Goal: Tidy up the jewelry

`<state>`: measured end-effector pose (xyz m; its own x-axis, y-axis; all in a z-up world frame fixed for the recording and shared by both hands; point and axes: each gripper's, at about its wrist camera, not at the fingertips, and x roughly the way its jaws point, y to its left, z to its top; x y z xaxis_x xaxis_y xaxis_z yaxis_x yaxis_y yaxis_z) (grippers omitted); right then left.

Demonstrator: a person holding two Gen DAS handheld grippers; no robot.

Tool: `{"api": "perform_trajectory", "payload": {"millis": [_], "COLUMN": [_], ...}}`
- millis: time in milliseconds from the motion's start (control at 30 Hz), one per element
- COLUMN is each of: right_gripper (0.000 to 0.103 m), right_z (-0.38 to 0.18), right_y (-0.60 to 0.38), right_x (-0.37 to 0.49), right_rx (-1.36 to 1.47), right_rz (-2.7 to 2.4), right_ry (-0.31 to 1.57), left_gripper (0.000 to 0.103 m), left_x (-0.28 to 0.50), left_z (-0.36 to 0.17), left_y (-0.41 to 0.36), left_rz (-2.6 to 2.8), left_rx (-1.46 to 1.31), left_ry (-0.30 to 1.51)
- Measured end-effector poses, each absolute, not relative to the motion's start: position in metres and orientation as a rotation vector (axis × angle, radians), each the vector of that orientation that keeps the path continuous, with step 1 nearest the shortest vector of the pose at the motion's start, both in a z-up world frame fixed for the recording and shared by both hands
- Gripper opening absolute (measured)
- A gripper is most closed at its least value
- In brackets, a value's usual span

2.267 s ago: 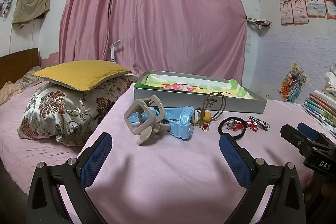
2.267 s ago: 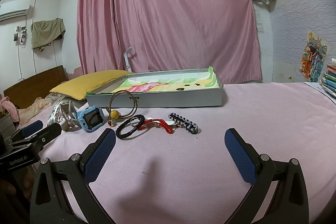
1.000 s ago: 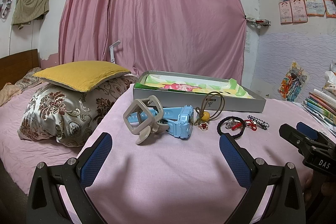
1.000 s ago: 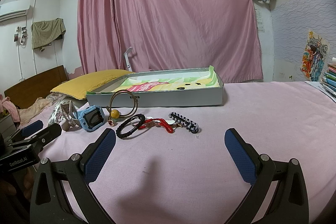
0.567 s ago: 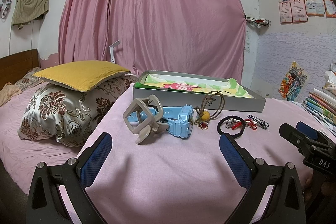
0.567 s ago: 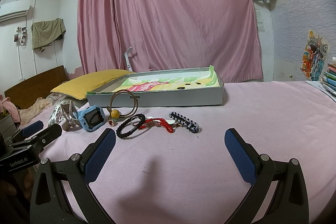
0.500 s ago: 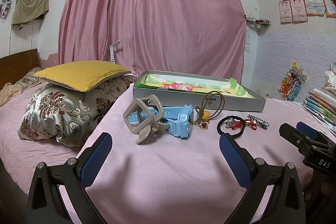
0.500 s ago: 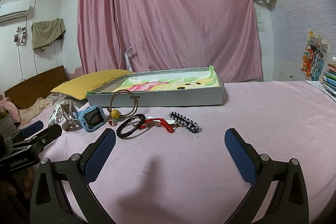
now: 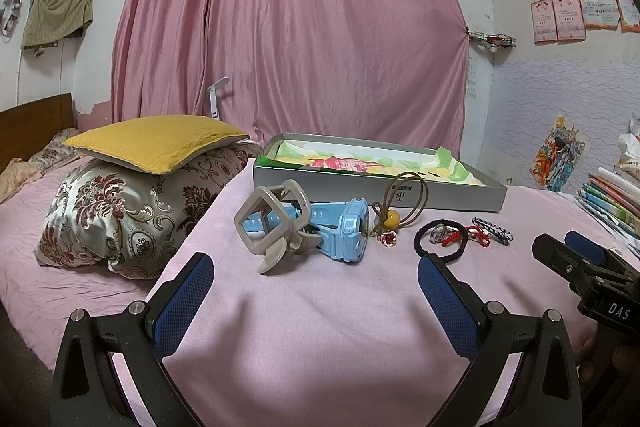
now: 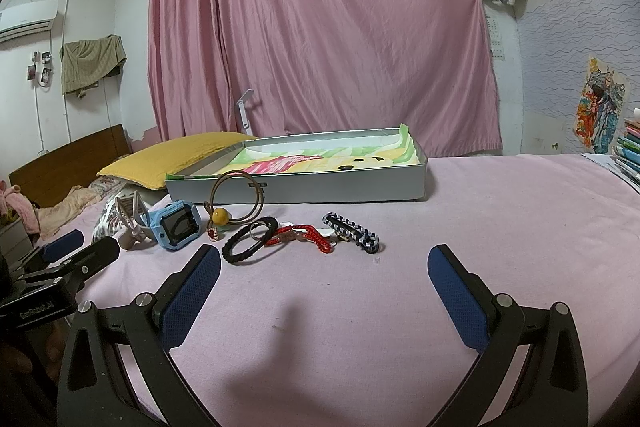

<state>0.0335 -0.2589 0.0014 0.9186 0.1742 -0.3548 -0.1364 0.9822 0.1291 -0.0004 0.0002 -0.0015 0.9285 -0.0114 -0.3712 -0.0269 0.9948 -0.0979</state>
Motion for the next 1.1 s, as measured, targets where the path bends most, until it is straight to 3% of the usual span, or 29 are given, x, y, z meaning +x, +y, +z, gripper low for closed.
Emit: {"api": "perform_trajectory", "payload": {"millis": [833, 967, 1100], "right_gripper": [0.100, 0.084, 0.059], "right_z": [0.026, 0.026, 0.018], "right_y": [-0.235, -0.221, -0.209], "right_x": [0.064, 0.077, 0.091], "right_rx": [0.080, 0.080, 0.084], "right_rz": [0.247, 0.297, 0.331], "right_ry": [0.517, 0.575, 0.657], "left_gripper": [0.102, 0.102, 0.095], "left_x": [0.038, 0.048, 0.059], "left_z": [0.009, 0.011, 0.012], "left_y": [0.025, 0.026, 0.027], "left_rz": [-0.019, -0.011, -0.005], "left_rx": [-0.164, -0.186, -0.201], "left_ry": [0.529, 0.552, 0.578]}}
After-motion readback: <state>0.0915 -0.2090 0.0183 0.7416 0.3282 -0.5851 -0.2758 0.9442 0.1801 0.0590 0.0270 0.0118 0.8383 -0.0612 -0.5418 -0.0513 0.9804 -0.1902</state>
